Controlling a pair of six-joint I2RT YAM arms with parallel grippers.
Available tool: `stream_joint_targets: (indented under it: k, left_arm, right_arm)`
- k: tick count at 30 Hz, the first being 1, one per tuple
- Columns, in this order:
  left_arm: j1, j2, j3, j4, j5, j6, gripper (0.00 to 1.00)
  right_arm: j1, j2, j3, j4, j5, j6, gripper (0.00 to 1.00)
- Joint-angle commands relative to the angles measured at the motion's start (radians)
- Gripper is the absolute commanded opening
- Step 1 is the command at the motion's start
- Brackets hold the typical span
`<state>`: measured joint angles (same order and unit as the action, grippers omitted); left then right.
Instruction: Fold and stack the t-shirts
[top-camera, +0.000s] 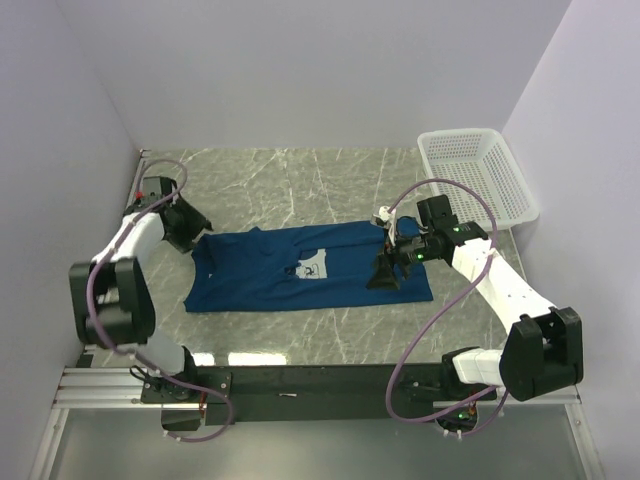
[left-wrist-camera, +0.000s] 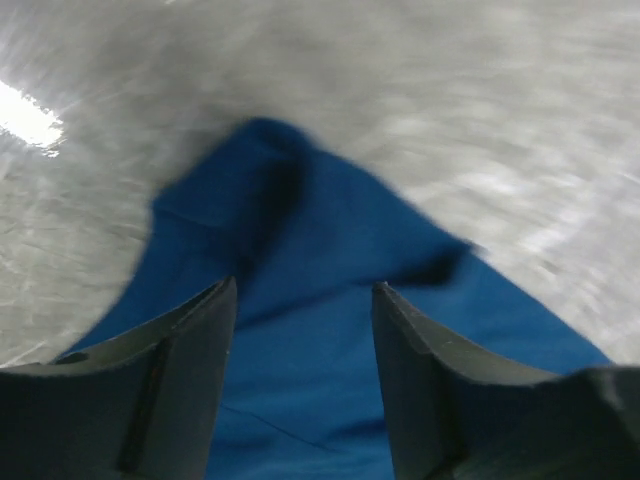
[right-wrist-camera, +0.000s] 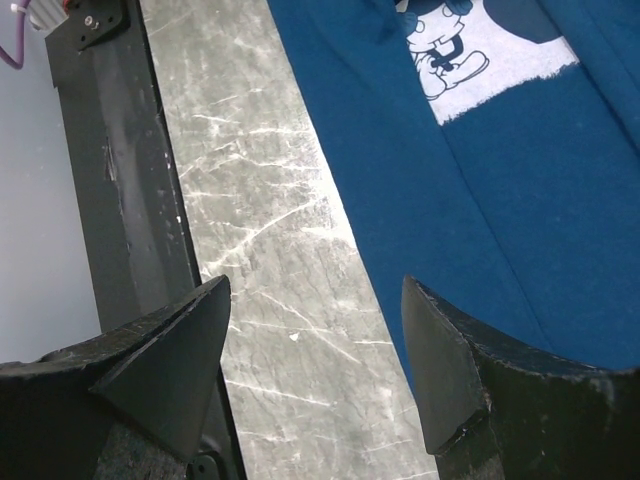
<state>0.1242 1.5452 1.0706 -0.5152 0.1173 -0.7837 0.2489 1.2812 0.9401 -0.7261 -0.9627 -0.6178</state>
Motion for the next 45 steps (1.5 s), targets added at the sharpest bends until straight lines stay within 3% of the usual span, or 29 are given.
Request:
stream_joint_targets:
  k: [1,21,32,45]
  left_arm:
    - [0.018,0.067,0.015,-0.013,-0.008,-0.065,0.61]
    - [0.045,0.266,0.132,0.017,0.030,-0.005,0.53]
    - [0.074,0.309,0.115,0.012,0.007,0.023,0.24]
    - [0.081,0.452,0.184,-0.017,-0.019,0.078,0.21]
  right_arm:
    - [-0.005,-0.037,-0.011,0.025,0.001,0.009,0.76]
    - [-0.005,-0.016,-0.003,0.005,-0.005,-0.013,0.76]
    - [-0.005,-0.013,-0.001,0.001,-0.011,-0.013,0.76]
    - [-0.005,-0.019,0.003,-0.006,-0.018,-0.019,0.76]
